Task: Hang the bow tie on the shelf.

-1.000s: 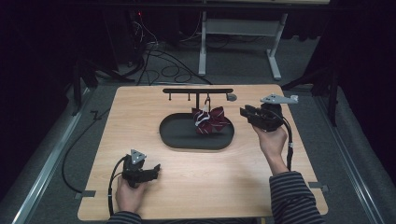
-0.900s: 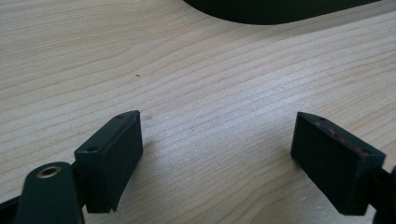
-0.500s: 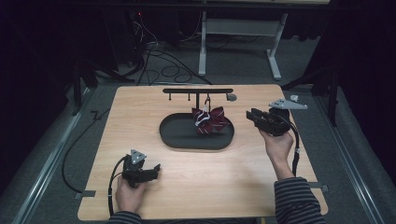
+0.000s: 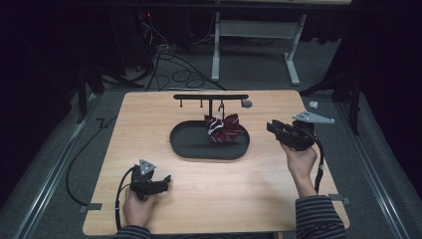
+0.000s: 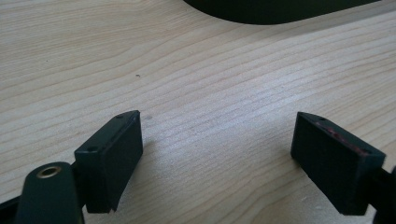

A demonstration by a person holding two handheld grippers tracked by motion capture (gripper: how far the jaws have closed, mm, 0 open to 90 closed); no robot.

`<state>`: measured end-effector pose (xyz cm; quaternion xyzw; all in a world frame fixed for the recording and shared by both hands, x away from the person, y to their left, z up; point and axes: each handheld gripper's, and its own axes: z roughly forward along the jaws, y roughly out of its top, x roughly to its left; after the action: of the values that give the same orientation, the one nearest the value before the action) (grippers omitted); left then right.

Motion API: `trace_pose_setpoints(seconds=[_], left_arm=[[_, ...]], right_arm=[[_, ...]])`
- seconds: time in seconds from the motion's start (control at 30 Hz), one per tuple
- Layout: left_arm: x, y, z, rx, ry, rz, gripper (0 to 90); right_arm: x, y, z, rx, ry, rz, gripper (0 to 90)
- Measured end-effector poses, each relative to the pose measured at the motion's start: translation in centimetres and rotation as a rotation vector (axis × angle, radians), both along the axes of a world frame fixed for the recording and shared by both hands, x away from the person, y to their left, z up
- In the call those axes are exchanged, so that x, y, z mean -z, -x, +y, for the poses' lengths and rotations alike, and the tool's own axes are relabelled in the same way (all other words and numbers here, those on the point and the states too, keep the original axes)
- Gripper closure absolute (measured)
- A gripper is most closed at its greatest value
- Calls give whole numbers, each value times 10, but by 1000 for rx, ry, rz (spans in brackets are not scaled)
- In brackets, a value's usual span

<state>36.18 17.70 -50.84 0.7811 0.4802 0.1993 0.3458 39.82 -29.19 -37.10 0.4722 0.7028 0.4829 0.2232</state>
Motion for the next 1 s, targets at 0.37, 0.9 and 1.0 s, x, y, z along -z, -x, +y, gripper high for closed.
trace_pose_setpoints(seconds=[0.37, 0.9, 1.0], left_arm=[[0, 0, 0, 0, 0, 0, 171], [0, 0, 0, 1, -1, 0, 171], [0, 0, 0, 1, -1, 0, 170]], right_arm=[[7, 8, -7, 3, -10, 1, 707], [22, 19, -13, 7, -32, 21, 707], [25, 20, -15, 9, -39, 21, 708]])
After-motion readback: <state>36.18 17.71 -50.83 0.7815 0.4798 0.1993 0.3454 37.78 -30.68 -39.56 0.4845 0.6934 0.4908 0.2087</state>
